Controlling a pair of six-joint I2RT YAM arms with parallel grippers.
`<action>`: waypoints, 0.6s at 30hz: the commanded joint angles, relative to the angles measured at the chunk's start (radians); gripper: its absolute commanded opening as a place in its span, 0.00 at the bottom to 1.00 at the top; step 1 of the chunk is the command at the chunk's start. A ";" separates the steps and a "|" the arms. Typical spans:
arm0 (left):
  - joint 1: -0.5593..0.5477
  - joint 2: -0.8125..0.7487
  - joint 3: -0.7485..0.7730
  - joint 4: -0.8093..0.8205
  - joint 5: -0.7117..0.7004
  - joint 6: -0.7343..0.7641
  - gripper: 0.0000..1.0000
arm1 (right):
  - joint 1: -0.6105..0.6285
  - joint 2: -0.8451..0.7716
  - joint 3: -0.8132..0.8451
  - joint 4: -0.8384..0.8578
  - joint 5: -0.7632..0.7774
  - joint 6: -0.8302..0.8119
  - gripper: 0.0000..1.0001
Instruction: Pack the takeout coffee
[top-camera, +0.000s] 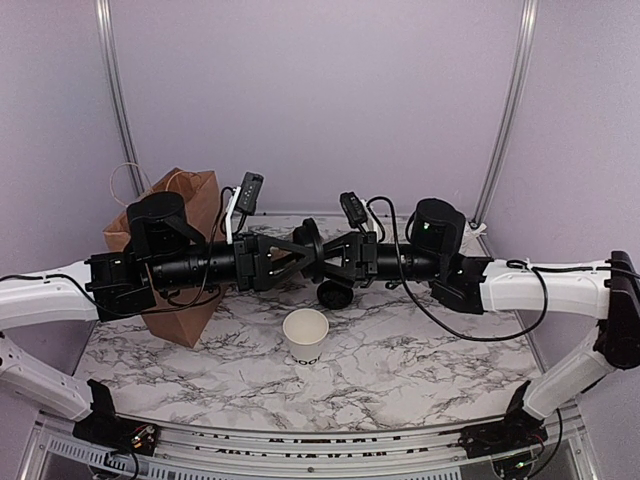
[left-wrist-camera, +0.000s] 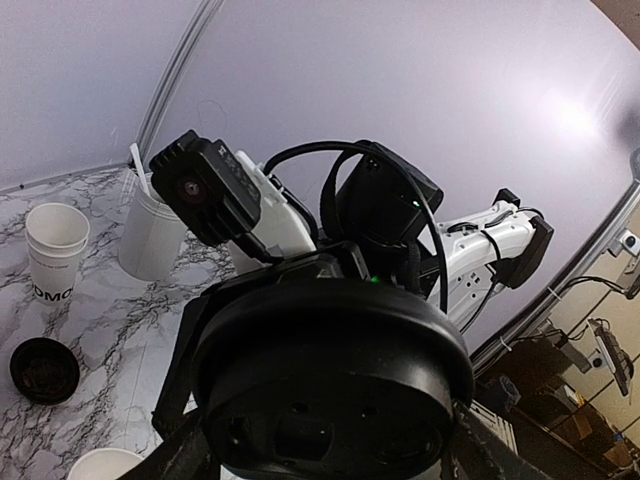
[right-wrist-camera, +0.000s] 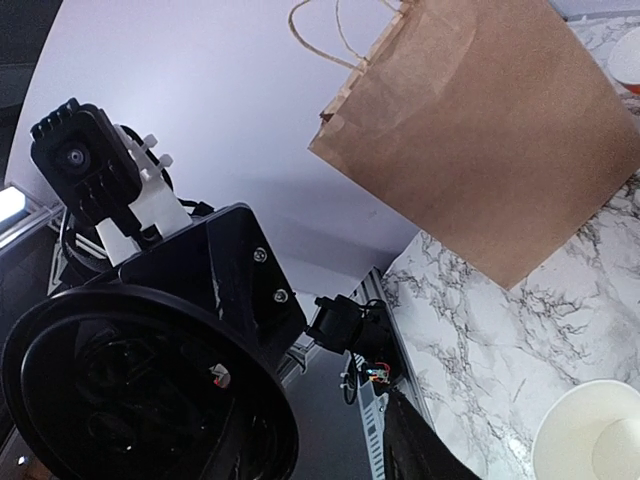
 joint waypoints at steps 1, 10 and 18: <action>-0.006 -0.014 0.034 -0.121 -0.070 -0.008 0.65 | -0.002 -0.078 0.043 -0.178 0.111 -0.121 0.47; -0.005 0.034 0.163 -0.521 -0.183 -0.001 0.65 | -0.003 -0.208 0.092 -0.595 0.447 -0.363 0.48; -0.004 0.174 0.314 -0.844 -0.246 -0.008 0.65 | -0.003 -0.248 0.118 -0.827 0.650 -0.486 0.48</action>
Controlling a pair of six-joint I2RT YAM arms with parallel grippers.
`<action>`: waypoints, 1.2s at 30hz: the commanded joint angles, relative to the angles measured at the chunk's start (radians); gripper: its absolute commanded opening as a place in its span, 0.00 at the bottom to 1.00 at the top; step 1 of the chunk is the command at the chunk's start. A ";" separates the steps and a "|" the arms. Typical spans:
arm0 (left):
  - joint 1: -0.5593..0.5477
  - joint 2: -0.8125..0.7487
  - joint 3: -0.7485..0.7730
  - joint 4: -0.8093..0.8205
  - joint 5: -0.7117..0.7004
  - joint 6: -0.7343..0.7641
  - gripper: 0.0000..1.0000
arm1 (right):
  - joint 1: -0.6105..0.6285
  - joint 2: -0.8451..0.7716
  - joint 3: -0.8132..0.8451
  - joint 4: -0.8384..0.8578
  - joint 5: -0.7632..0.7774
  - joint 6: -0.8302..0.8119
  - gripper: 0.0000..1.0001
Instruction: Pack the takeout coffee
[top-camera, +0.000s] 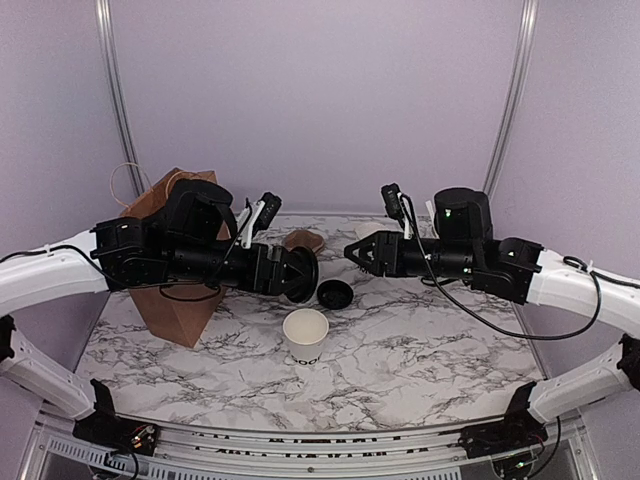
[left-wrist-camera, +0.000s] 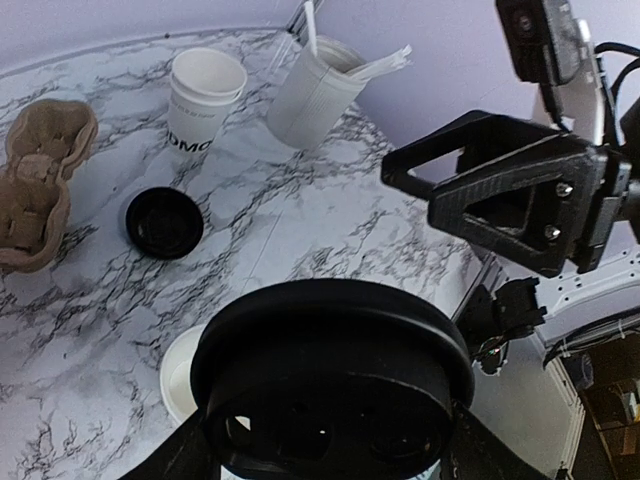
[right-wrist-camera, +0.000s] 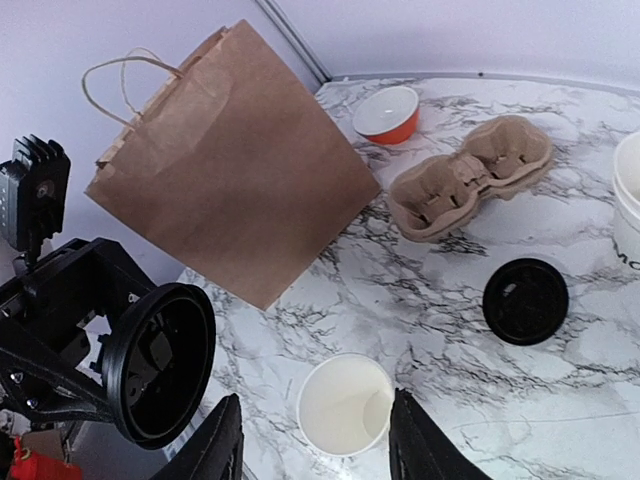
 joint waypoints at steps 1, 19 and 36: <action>-0.005 0.084 0.078 -0.260 -0.058 0.001 0.65 | -0.003 -0.023 0.031 -0.182 0.159 -0.103 0.48; -0.005 0.446 0.334 -0.527 -0.086 0.053 0.64 | -0.002 -0.068 -0.052 -0.214 0.260 -0.171 0.71; -0.023 0.547 0.509 -0.685 -0.108 0.074 0.65 | -0.003 -0.067 -0.082 -0.188 0.240 -0.179 0.71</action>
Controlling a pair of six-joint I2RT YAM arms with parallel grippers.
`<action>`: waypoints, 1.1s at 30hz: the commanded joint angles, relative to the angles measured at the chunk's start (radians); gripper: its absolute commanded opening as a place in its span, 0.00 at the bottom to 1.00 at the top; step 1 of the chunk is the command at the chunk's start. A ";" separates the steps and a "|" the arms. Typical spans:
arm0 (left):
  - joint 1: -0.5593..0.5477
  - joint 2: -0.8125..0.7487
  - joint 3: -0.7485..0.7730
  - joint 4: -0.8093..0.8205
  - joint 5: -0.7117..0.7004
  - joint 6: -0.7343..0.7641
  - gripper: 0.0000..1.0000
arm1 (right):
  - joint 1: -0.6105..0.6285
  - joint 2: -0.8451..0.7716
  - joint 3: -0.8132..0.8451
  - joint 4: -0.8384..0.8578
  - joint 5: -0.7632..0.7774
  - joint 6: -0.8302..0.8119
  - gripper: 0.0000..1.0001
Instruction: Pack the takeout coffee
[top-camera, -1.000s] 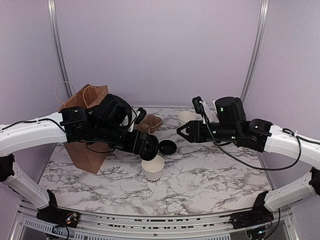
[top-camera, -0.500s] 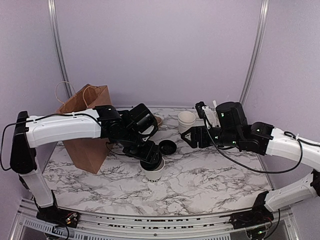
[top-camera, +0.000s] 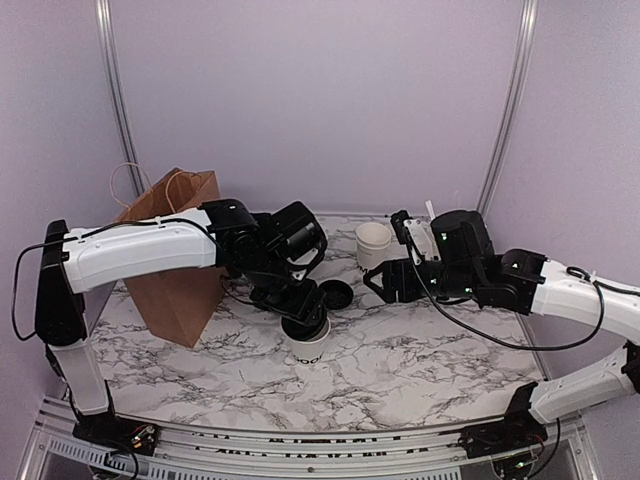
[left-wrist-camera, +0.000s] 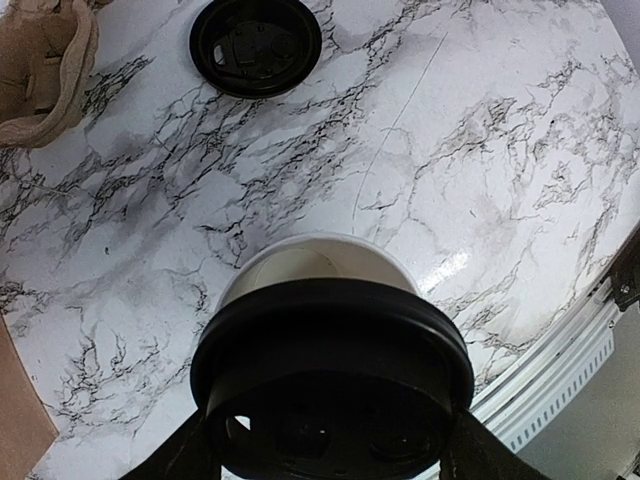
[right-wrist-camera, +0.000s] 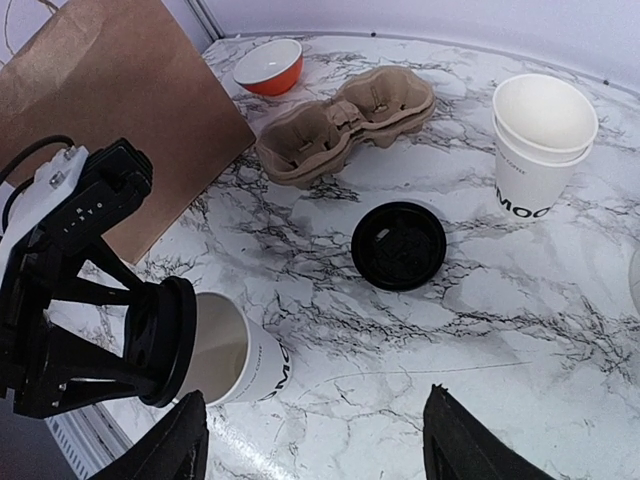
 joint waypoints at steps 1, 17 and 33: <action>-0.012 0.034 0.067 -0.103 -0.027 0.027 0.65 | -0.002 -0.012 0.002 0.017 0.004 -0.016 0.71; -0.026 0.194 0.300 -0.303 -0.081 0.063 0.66 | -0.003 -0.090 -0.016 -0.006 0.094 -0.026 0.72; -0.037 0.255 0.381 -0.363 -0.087 0.071 0.68 | -0.004 -0.121 -0.050 0.011 0.068 -0.018 0.72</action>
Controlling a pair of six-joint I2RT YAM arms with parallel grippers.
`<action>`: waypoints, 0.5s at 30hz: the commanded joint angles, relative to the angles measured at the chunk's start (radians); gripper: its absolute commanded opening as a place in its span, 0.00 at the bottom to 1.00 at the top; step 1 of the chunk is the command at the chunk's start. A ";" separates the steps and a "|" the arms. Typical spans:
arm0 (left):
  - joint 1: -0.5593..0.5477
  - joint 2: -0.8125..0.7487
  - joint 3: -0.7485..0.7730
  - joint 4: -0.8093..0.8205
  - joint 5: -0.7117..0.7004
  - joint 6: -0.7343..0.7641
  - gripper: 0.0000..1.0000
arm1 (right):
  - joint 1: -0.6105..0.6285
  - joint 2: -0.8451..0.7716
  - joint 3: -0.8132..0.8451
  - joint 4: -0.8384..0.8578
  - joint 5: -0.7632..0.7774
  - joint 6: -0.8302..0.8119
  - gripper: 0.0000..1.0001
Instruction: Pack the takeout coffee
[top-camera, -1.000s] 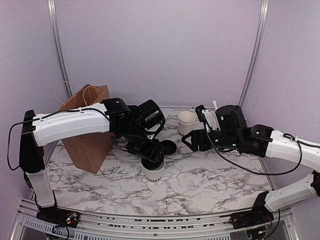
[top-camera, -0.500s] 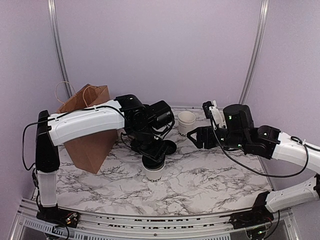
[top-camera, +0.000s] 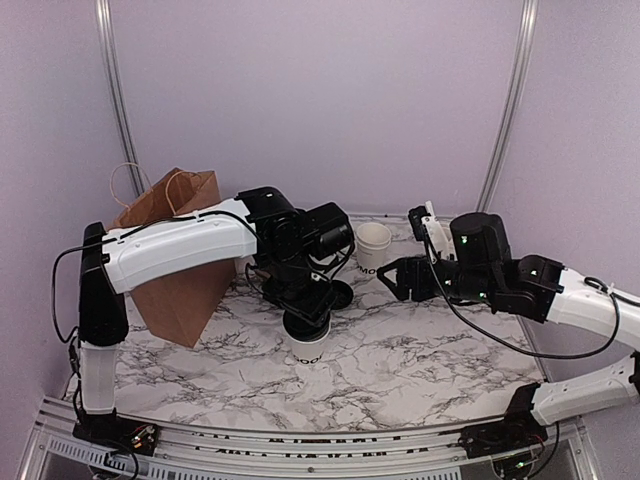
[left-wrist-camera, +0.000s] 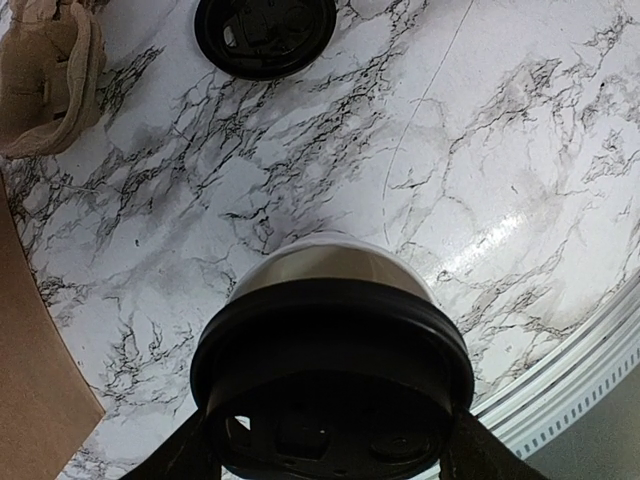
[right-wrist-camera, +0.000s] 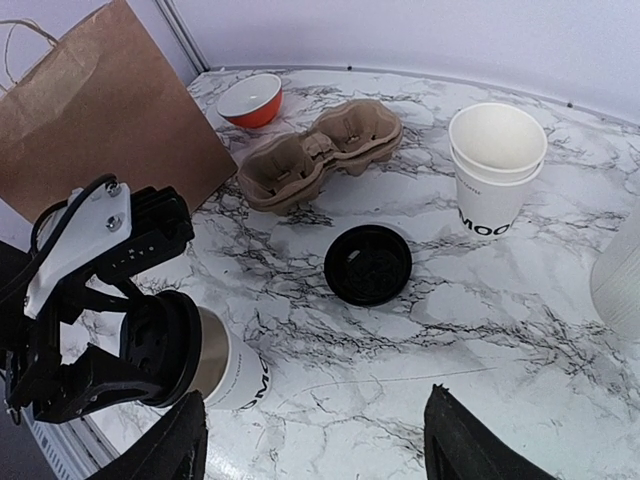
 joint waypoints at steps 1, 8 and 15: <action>-0.005 0.040 0.034 -0.057 -0.009 0.017 0.68 | -0.003 -0.020 -0.011 0.013 -0.008 0.002 0.72; -0.005 0.063 0.048 -0.065 -0.006 0.025 0.68 | -0.002 -0.034 -0.027 0.015 -0.008 0.012 0.72; -0.006 0.076 0.059 -0.065 -0.010 0.026 0.71 | -0.003 -0.041 -0.034 0.018 -0.017 0.016 0.72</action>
